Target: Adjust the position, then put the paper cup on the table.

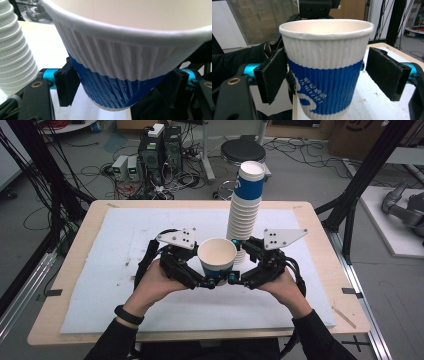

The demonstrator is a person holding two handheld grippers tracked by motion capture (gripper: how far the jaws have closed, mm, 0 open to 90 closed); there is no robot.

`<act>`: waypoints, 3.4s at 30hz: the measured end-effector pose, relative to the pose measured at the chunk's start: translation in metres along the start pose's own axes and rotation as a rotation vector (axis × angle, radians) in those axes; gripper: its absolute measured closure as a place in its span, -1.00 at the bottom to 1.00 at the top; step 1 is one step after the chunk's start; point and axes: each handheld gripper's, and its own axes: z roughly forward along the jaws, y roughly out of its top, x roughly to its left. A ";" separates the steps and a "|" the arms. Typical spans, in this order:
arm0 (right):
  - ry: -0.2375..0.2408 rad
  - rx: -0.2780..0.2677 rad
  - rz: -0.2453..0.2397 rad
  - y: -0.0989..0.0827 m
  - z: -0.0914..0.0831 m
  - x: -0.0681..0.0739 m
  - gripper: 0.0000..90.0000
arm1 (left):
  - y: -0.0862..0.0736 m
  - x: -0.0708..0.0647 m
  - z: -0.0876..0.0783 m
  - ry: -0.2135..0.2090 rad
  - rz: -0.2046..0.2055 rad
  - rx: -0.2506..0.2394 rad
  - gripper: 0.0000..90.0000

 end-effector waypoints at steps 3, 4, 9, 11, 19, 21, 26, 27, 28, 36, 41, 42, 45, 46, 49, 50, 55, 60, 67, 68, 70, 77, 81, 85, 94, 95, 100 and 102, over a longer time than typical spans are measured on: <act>-0.016 -0.008 -0.004 0.001 -0.004 -0.001 -0.65 | 0.000 0.001 -0.005 0.015 0.001 -0.006 -0.40; -0.022 -0.009 -0.002 0.001 -0.006 -0.002 -0.65 | 0.000 0.001 -0.005 0.019 -0.001 -0.009 -0.40; -0.040 -0.008 -0.002 0.001 -0.011 -0.004 -0.65 | 0.000 0.002 -0.009 0.035 0.002 -0.011 -0.40; -0.049 -0.007 -0.003 0.001 -0.012 -0.005 -0.65 | 0.000 0.002 -0.011 0.040 0.000 -0.012 -0.40; -0.092 0.007 -0.009 0.000 -0.016 -0.009 -0.64 | 0.002 0.000 -0.017 0.074 0.012 -0.008 -0.40; -0.096 0.004 -0.004 0.000 -0.017 -0.011 -0.65 | 0.003 0.000 -0.020 0.087 0.013 -0.008 -0.40; -0.109 0.007 -0.007 0.000 -0.020 -0.014 -0.64 | 0.001 0.002 -0.031 0.117 -0.007 -0.017 -0.40; -0.114 0.011 -0.007 0.000 -0.020 -0.014 -0.65 | 0.001 0.003 -0.033 0.119 -0.005 -0.017 -0.40; -0.118 0.014 -0.010 0.000 -0.021 -0.014 -0.64 | 0.001 0.003 -0.035 0.125 -0.008 -0.018 -0.40; -0.147 0.023 -0.023 0.000 -0.026 -0.014 -0.65 | 0.002 0.005 -0.041 0.146 -0.014 -0.019 -0.40; -0.156 0.025 -0.026 0.000 -0.030 -0.013 -0.65 | 0.004 0.004 -0.042 0.149 -0.007 -0.017 -0.40; -0.158 0.026 -0.026 0.000 -0.030 -0.013 -0.64 | 0.004 0.004 -0.042 0.148 -0.006 -0.018 -0.40; -0.166 0.029 -0.034 0.000 -0.031 -0.013 -0.64 | 0.005 0.003 -0.041 0.150 -0.011 -0.024 -0.40; -0.163 0.030 -0.035 0.000 -0.031 -0.013 -0.64 | 0.005 0.003 -0.042 0.147 -0.008 -0.022 -0.40; -0.171 0.030 -0.036 0.000 -0.032 -0.014 -0.64 | 0.007 0.001 -0.041 0.146 0.000 -0.015 -0.40; -0.171 0.030 -0.035 0.000 -0.032 -0.014 -0.64 | 0.007 0.001 -0.041 0.144 0.003 -0.015 -0.40; -0.180 0.030 -0.035 0.000 -0.035 -0.015 -0.64 | 0.009 -0.002 -0.041 0.146 0.007 -0.017 -0.40; -0.185 0.028 -0.034 0.000 -0.035 -0.016 -0.64 | 0.008 -0.002 -0.043 0.162 0.011 -0.012 -0.40; -0.187 0.032 -0.037 0.000 -0.036 -0.018 -0.64 | 0.006 -0.001 -0.052 0.203 -0.001 -0.022 -0.40; -0.187 0.034 -0.039 0.000 -0.036 -0.018 -0.64 | 0.005 -0.001 -0.053 0.205 -0.004 -0.026 -0.40; -0.194 0.036 -0.039 0.000 -0.036 -0.018 -0.64 | 0.005 0.000 -0.055 0.212 -0.005 -0.027 -0.40; -0.204 0.033 -0.044 0.000 -0.038 -0.018 -0.64 | 0.001 0.004 -0.060 0.271 -0.021 -0.015 -0.40; -0.208 0.033 -0.048 0.000 -0.039 -0.019 -0.64 | -0.003 0.008 -0.065 0.303 -0.032 -0.014 -0.40; -0.207 0.035 -0.046 0.000 -0.038 -0.019 -0.64 | -0.008 0.012 -0.068 0.342 -0.049 -0.007 -0.40; -0.214 0.031 -0.049 0.000 -0.040 -0.020 -0.64 | -0.032 0.024 -0.078 0.446 -0.116 -0.016 -0.40; -0.216 0.032 -0.049 0.000 -0.040 -0.021 -0.64 | -0.035 0.025 -0.079 0.460 -0.118 -0.017 -0.40; -0.218 0.032 -0.044 0.000 -0.041 -0.022 -0.64 | -0.050 0.026 -0.084 0.502 -0.143 -0.031 -0.40; -0.218 0.033 -0.041 0.000 -0.041 -0.022 -0.64 | -0.057 0.027 -0.085 0.517 -0.155 -0.022 -0.40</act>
